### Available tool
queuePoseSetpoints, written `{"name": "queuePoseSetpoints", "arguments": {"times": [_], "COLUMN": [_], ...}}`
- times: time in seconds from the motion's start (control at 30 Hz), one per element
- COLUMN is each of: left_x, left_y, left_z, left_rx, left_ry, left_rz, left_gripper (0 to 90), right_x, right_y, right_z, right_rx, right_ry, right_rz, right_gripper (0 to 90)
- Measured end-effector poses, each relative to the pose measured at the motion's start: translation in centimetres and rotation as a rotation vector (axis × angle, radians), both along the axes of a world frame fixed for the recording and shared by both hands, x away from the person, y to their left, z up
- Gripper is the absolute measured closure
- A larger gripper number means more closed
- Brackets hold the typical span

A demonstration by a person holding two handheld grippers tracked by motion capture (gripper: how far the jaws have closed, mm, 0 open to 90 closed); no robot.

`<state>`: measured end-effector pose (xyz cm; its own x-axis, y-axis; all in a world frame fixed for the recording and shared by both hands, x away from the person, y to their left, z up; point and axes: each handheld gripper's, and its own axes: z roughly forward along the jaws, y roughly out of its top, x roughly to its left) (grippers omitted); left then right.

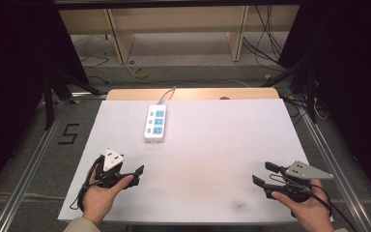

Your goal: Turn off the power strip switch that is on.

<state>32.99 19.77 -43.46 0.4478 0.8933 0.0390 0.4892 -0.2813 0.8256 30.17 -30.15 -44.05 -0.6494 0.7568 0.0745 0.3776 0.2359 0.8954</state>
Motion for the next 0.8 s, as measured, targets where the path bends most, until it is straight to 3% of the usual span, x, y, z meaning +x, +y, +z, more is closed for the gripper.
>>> {"name": "queuePoseSetpoints", "arguments": {"times": [0.33,0.47,0.8], "left_x": [0.9,1.3,2.7], "left_y": [-0.5,-0.6,-1.0], "left_z": [0.5,0.8,1.3], "left_rx": [0.007,-0.001,0.027], "left_ry": [-0.024,-0.037,-0.055], "left_rz": [-0.018,-0.01,0.01], "left_gripper": [25.5,33.5,53.8], "right_x": [0.5,0.5,0.5], "right_y": [0.2,0.3,0.4], "right_z": [-0.3,-0.3,-0.4], "right_rx": [-0.026,-0.028,-0.036], "right_ry": [0.004,0.001,0.009], "right_rz": [0.009,0.013,0.019], "right_gripper": [30.5,30.5,30.5]}}
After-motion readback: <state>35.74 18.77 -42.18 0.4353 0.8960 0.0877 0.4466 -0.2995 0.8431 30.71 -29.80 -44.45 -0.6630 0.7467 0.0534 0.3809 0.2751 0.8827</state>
